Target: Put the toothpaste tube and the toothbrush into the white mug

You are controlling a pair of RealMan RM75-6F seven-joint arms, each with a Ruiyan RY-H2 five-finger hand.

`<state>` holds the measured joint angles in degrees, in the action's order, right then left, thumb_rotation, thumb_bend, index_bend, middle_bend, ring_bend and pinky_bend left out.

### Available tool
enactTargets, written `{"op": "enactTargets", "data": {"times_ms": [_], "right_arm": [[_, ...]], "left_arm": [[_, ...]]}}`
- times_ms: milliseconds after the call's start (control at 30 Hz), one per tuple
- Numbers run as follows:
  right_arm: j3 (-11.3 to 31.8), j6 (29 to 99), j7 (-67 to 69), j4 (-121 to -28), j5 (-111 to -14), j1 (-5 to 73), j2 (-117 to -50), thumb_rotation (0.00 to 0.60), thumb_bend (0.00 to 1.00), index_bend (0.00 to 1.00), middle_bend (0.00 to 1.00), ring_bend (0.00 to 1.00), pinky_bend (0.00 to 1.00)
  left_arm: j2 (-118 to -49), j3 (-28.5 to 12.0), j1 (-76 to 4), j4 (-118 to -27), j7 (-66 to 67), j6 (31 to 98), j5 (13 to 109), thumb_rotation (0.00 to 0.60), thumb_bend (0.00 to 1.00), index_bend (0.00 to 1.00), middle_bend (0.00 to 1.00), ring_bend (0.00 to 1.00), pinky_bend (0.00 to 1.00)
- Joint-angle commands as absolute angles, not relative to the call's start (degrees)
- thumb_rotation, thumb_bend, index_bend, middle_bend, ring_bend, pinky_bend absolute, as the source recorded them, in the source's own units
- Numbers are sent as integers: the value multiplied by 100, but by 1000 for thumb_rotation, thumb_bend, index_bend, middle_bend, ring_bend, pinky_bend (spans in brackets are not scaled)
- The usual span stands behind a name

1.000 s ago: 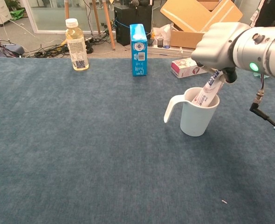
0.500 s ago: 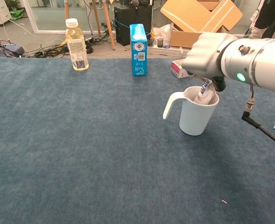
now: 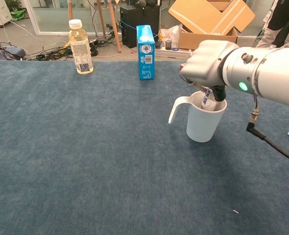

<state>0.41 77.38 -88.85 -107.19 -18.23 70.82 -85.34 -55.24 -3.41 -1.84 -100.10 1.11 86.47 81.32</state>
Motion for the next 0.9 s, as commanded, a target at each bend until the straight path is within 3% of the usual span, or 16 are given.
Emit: {"op": "enactTargets", "data": {"times_ms": [33,300,600,900], "right_arm": [[37,7711,-8839,-10721,-1864,7074,-8531,600,351,475,987,1000,1000],[55,7679,-8677,-10810,-2003,7050,-8469,600,346,401,987,1000,1000],[64,7705,-8521,-11007,-2174,7022,-8334,600,343,389,987,1000,1000],[206,8055,-8213,-11786,-2685,6935,-7845,600,324,372,987,1000,1000]], "left_arm": [[-5522,-329,-170,-10009,107,8665,8152,600,0,468,320,329,389],[-5531,-336,-185,-9995,121,8630,8130,600,0,468,320,329,389],[-5536,-349,-202,-9990,133,8594,8094,600,0,467,320,329,389],[-5544,-349,-205,-9993,174,8584,8075,600,0,468,320,329,389]]}}
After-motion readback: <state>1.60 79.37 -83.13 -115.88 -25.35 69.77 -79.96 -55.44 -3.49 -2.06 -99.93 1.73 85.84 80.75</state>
